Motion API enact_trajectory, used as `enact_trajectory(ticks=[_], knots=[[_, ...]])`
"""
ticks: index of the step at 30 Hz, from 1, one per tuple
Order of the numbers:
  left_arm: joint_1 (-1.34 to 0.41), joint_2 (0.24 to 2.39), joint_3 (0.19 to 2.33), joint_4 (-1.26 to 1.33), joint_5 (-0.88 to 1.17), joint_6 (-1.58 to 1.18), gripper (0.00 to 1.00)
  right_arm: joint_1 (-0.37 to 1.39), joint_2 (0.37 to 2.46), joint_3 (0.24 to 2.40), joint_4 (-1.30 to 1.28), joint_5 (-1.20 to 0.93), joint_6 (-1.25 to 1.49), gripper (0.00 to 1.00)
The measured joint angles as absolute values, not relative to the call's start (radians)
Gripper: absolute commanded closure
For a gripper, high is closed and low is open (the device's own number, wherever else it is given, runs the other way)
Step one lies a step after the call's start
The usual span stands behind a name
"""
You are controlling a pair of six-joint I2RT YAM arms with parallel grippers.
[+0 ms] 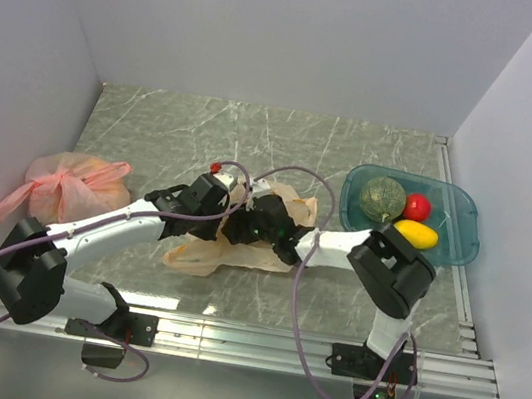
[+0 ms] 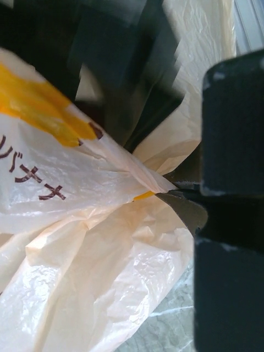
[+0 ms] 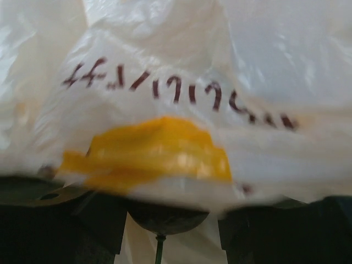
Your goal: Untie the knot of the plastic bag and take out the fruit
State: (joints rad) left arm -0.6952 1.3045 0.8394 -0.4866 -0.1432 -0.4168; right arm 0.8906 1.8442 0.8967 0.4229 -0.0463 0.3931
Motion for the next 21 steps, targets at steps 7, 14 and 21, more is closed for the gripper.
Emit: enact_trajectory(ticks=[7, 14, 21], knots=[[-0.683, 1.304, 0.839, -0.493, -0.156, -0.417, 0.99, 0.891, 1.655, 0.783, 0.360, -0.060, 0.348, 0.92], [-0.668, 1.307, 0.839, -0.494, -0.155, -0.417, 0.99, 0.890, 1.420, 0.776, 0.206, -0.090, 0.277, 0.96], [-0.665, 1.307, 0.839, -0.493, -0.155, -0.417, 1.00, 0.810, 1.227, 0.846, 0.065, -0.039, 0.217, 0.99]])
